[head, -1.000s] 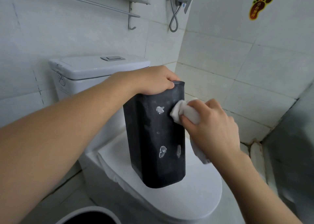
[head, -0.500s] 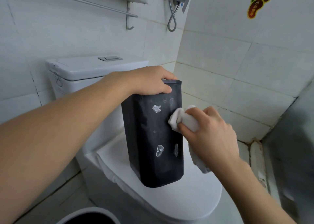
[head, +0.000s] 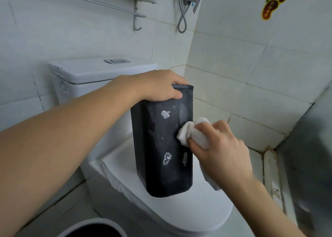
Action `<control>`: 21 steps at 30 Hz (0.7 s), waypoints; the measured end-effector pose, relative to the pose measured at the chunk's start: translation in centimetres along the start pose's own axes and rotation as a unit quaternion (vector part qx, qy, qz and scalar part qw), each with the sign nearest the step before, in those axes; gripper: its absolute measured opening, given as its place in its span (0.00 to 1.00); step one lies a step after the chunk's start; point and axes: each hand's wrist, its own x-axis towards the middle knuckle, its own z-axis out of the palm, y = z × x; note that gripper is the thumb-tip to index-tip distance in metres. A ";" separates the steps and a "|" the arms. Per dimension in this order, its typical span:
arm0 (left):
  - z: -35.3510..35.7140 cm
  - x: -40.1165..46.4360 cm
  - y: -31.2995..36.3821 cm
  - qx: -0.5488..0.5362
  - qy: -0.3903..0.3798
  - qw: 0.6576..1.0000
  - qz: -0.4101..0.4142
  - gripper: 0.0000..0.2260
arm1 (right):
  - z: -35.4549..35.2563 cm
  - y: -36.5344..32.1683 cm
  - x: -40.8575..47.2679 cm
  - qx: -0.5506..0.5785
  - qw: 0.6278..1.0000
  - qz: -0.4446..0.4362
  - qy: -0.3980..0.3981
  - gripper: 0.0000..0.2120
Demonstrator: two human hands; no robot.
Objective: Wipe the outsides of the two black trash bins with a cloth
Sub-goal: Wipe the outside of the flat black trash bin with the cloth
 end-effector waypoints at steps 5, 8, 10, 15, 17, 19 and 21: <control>0.2 0.1 0.1 0.004 -0.001 1.000 0.005 0.13 | -1.2 -0.5 3.2 -0.021 1.000 0.005 0.012 0.12; 0.1 0.1 0.0 0.015 0.003 1.000 0.005 0.13 | -1.1 -1.3 5.0 0.002 0.999 0.017 0.031 0.11; -0.1 0.0 -0.3 0.015 0.005 1.000 -0.002 0.14 | -0.8 -1.5 4.6 0.010 0.999 0.021 0.033 0.09; -0.3 0.0 -0.5 0.073 0.017 0.997 -0.014 0.16 | 0.3 -0.8 1.2 0.020 0.999 0.027 0.006 0.08; -0.2 0.0 -0.4 0.114 0.042 0.993 -0.011 0.17 | 0.7 -0.2 0.7 0.042 0.998 0.039 0.011 0.09; 0.3 0.0 -0.4 0.142 0.076 0.987 -0.004 0.16 | 1.1 0.3 0.6 0.049 0.998 0.043 0.013 0.09; 0.9 -0.1 -0.6 0.159 0.109 0.981 -0.010 0.13 | 1.3 0.5 0.6 0.049 0.998 0.048 0.008 0.10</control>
